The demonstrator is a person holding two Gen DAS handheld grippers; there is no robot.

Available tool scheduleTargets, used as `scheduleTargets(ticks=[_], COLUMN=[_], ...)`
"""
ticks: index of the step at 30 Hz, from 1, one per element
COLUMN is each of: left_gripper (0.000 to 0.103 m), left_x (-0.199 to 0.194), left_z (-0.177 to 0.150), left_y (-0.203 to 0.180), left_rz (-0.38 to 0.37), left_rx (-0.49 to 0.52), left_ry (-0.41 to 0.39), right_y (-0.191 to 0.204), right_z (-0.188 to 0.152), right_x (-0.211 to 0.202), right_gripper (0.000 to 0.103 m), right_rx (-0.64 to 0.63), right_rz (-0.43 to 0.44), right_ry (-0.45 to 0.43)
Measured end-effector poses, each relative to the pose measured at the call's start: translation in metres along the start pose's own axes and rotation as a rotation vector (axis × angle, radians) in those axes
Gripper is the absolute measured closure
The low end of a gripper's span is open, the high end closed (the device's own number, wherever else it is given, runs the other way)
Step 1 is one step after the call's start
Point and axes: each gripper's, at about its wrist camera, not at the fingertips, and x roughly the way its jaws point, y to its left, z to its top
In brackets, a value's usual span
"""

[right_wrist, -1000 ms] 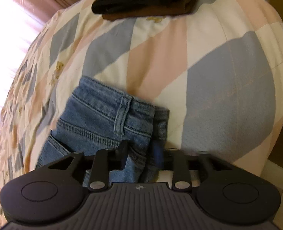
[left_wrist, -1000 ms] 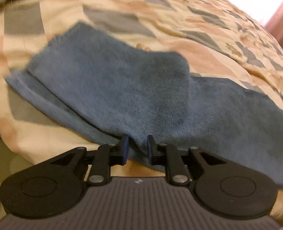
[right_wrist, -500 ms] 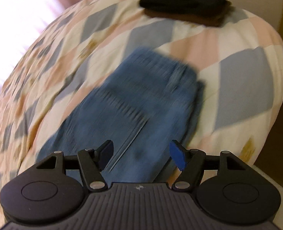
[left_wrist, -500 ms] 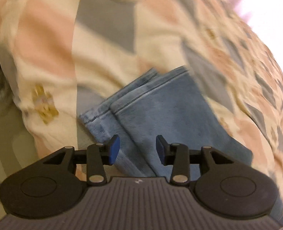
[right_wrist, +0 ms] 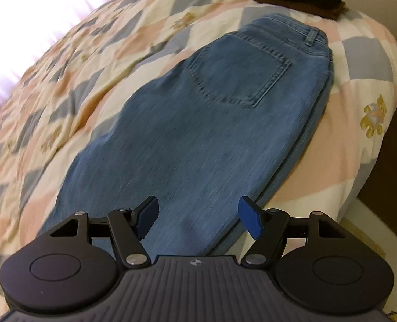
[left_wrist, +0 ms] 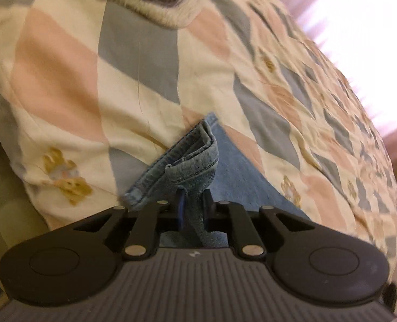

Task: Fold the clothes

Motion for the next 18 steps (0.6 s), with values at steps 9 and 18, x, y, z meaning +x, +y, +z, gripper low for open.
scheduleTargets(ticks=[9,18], left_gripper=[0.081,0.081], left_x=[0.035,-0.011], left_z=[-0.013,0.026], left_y=[0.025,-0.042], left_rz=[0.040,0.108], left_rx=[0.093,0.535], left_ry=[0.101,0.118], right_y=[0.028,0.005], right_z=[-0.028,-0.012], right_x=[-0.008,-0.007], right_gripper=[0.032,0.027], right_rx=[-0.049,-0.079], right_rz=[-0.024,-0.010], right_ry=[0.005,-0.020])
